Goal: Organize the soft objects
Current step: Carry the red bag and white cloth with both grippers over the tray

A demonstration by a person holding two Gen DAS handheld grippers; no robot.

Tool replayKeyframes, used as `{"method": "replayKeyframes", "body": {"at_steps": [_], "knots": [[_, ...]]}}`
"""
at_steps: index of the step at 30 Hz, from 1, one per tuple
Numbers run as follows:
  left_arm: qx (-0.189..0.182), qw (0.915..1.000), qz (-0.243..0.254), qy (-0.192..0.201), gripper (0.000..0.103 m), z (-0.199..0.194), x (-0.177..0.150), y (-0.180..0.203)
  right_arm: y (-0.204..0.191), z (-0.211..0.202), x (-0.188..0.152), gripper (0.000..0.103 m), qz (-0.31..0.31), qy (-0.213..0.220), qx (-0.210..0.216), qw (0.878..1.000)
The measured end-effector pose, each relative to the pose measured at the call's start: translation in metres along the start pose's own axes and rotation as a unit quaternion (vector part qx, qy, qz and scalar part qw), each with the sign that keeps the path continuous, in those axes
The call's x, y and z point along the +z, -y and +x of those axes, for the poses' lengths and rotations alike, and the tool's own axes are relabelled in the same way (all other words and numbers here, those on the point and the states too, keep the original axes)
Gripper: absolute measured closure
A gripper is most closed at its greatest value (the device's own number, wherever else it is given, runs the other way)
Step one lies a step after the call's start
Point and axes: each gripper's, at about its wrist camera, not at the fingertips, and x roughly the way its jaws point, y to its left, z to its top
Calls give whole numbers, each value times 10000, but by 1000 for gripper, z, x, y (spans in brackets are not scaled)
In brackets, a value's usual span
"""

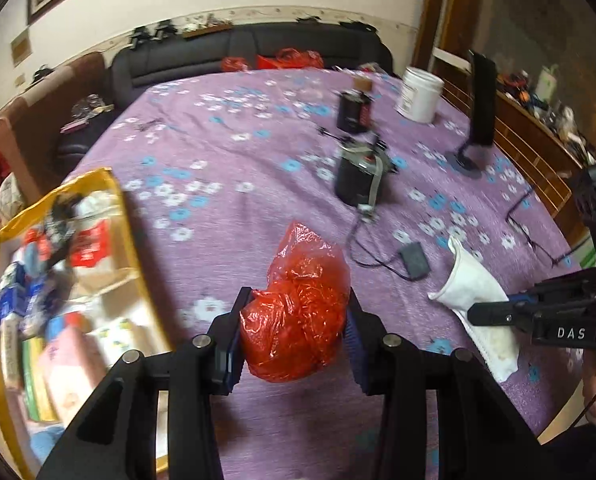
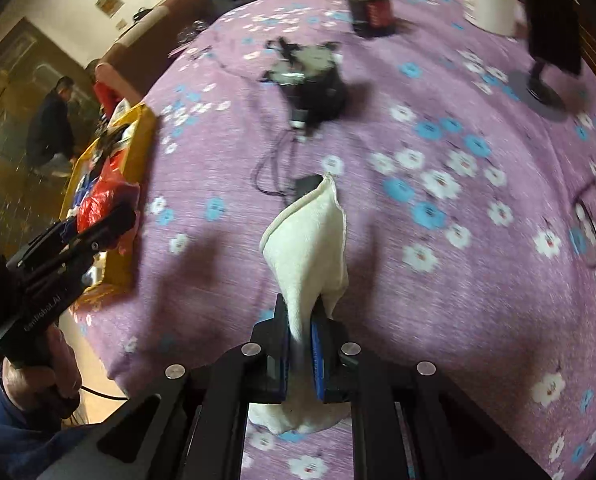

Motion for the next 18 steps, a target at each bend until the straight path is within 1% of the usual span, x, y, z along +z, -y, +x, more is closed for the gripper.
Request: {"method": "replayKeyframes", "body": {"at_steps": [7, 13, 18], "knots": [[298, 9985, -422, 198, 62, -23, 0, -45, -43, 7, 18, 92, -487, -32, 150, 9987], [538, 9944, -866, 284, 62, -37, -6, -91, -98, 17, 37, 92, -1048, -60, 249, 9942], [773, 9897, -1168, 308, 62, -46, -13, -132, -150, 25, 53, 92, -1482, -73, 404, 9881]]}}
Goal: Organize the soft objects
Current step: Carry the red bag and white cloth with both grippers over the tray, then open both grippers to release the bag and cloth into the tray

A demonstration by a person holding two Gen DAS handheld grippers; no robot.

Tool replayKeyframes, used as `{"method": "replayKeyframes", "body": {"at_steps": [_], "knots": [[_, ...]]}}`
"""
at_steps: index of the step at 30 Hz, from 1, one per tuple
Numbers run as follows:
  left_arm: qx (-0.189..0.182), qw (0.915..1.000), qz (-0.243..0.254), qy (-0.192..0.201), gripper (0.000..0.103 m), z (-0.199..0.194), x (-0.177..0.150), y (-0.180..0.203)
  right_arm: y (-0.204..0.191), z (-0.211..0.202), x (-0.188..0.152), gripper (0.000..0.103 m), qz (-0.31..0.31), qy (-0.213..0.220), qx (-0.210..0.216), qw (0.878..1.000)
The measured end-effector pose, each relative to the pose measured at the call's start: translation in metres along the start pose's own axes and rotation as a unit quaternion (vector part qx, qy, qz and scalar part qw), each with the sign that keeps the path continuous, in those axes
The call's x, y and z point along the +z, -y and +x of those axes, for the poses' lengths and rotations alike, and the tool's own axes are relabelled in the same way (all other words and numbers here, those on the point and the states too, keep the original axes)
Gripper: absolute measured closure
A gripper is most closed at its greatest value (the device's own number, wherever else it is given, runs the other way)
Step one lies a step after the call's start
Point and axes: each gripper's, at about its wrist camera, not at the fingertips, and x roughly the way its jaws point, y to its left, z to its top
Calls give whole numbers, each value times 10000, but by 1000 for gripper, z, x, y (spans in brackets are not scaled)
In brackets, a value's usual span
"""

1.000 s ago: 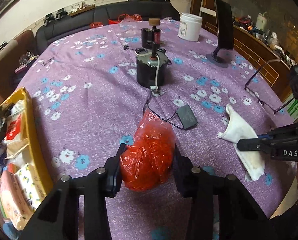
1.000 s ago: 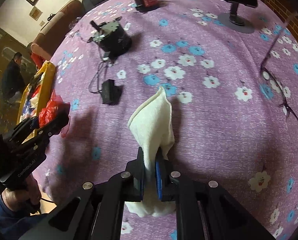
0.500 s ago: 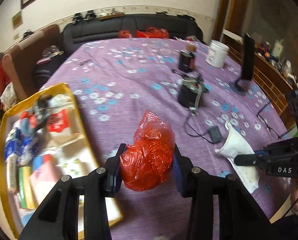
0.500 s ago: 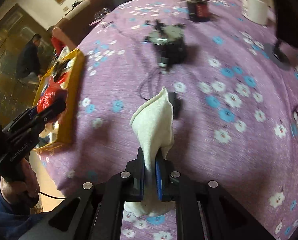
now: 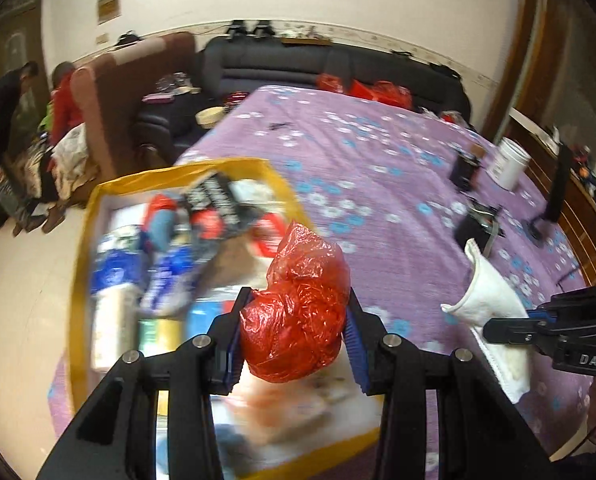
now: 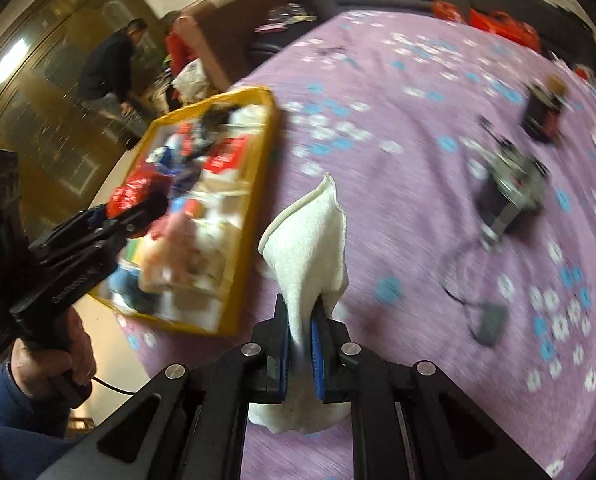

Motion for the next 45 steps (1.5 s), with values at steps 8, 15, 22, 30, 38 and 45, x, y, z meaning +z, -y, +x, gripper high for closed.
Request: {"method": "replayKeyframes", "body": {"at_steps": [8, 15, 22, 30, 38, 45], "knots": [[437, 9988, -198, -107, 61, 6, -3, -49, -61, 36, 35, 92, -519, -175, 161, 9984], [545, 9980, -244, -203, 61, 14, -9, -74, -86, 70, 62, 92, -573, -318, 234, 9976], [599, 9976, -231, -260, 61, 20, -12, -89, -102, 97, 84, 92, -598, -400, 170, 9973], [601, 9975, -196, -320, 61, 21, -19, -94, -111, 126, 101, 92, -588, -481, 111, 9970], [564, 9979, -140, -292, 61, 22, -20, -91, -120, 141, 114, 91, -636, -444, -15, 9970], [553, 9981, -121, -224, 55, 19, -18, -88, -120, 127, 112, 67, -679, -398, -25, 9969]]}}
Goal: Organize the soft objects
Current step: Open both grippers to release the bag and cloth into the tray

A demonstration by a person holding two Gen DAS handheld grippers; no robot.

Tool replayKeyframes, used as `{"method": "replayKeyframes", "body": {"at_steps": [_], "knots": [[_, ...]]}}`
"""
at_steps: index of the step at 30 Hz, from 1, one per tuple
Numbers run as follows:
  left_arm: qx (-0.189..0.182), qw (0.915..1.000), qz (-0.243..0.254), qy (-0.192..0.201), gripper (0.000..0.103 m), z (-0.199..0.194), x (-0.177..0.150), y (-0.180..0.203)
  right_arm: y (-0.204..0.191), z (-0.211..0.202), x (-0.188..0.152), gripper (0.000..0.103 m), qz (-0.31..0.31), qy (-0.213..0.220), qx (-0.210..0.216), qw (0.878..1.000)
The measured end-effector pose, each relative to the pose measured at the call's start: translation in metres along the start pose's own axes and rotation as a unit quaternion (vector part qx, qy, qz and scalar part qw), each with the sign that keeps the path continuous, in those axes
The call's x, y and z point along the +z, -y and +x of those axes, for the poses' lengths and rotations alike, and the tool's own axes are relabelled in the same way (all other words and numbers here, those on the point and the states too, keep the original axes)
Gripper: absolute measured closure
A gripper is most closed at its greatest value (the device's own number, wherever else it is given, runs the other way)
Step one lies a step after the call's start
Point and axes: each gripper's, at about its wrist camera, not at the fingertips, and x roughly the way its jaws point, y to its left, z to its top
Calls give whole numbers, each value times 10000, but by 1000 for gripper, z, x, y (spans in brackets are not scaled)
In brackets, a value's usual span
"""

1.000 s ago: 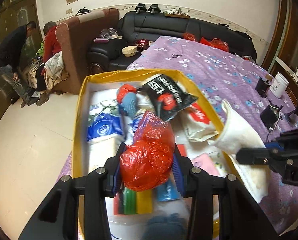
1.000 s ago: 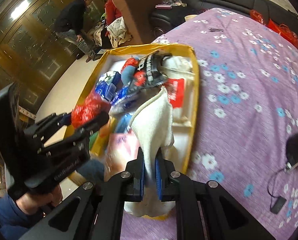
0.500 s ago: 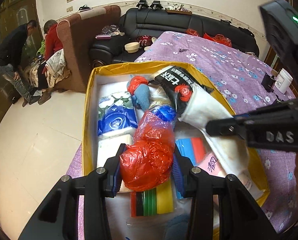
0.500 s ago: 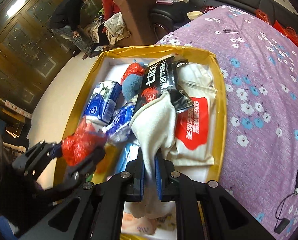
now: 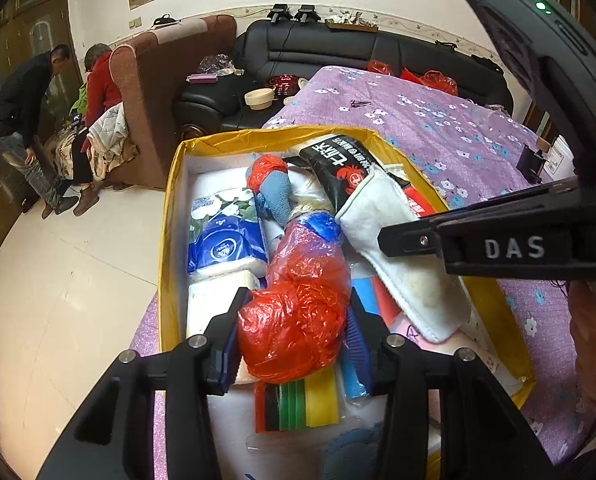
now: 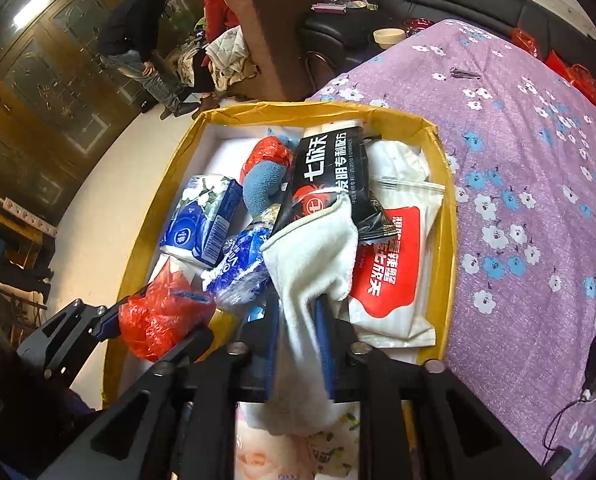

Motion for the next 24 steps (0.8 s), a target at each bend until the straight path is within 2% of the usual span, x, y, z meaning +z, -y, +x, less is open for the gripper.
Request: {"method": "replayKeyframes", "body": {"at_steps": [2, 4, 8, 10, 14, 15, 19, 21, 24], "knots": [[27, 10000, 4, 18, 50, -1, 1, 2, 2, -6, -3, 59, 4, 66, -9, 10000], [51, 10000, 3, 52, 43, -3, 1, 4, 3, -11, -5, 59, -15, 125, -8, 9999], [128, 9999, 15, 109, 39, -8, 2, 7, 3, -23, -11, 59, -17, 218, -2, 9998], [179, 9998, -4, 120, 29, -11, 3, 8, 5, -30, -15, 58, -1, 258, -16, 9997], [294, 9993, -33, 224, 27, -20, 2, 10, 10, -46, -24, 42, 107, 394, -26, 9992], [345, 9991, -40, 256, 26, -22, 2, 11, 12, -51, -27, 42, 146, 436, -39, 9989], [553, 9973, -148, 449, 12, -38, 3, 13, 19, -72, -42, 31, 234, 591, -57, 9980], [779, 9951, -179, 589, 11, -48, 3, 15, 20, -84, -52, 26, 224, 694, -103, 9973], [1374, 9883, -181, 629, 0, -60, 8, 21, 23, -100, -69, 23, 217, 801, -144, 9964]]}}
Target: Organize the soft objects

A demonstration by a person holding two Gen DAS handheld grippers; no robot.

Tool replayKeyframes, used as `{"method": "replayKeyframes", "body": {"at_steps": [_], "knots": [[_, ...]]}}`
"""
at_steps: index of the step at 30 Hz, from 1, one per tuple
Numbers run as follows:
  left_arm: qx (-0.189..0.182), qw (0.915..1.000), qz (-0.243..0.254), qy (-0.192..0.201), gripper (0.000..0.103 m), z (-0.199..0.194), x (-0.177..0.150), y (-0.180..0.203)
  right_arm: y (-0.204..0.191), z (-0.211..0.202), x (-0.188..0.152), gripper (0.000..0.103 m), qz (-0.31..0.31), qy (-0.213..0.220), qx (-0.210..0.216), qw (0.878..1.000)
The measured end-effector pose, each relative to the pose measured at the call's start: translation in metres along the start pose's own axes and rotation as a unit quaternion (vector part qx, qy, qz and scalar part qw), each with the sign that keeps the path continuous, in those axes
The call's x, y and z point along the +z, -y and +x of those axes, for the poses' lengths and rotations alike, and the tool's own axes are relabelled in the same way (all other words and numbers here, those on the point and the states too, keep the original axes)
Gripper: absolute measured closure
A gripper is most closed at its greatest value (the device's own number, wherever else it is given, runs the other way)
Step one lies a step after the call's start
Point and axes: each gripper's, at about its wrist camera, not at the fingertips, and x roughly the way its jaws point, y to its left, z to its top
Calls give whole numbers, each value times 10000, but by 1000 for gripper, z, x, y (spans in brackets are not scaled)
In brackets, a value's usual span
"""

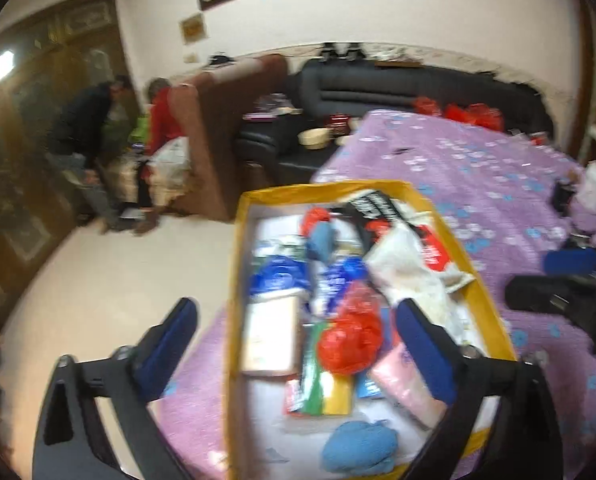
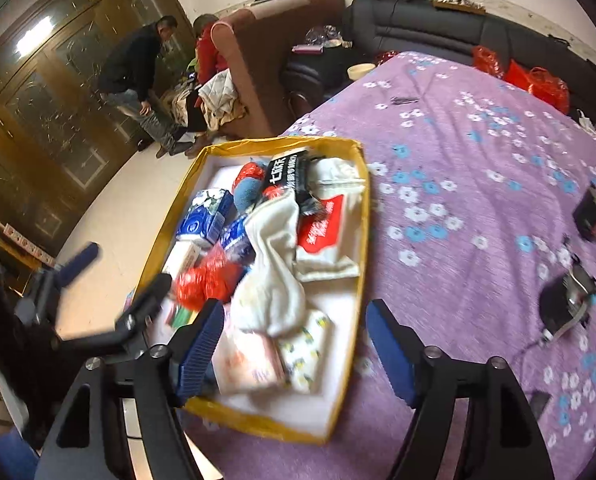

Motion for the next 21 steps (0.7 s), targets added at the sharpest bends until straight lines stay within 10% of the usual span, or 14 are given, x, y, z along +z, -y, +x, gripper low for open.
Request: {"method": "replayKeyframes", "body": {"at_steps": [21], "knots": [[1340, 9905, 175, 264, 0, -94, 1, 14, -5, -64, -75, 21, -666, 175, -83, 9976]]}}
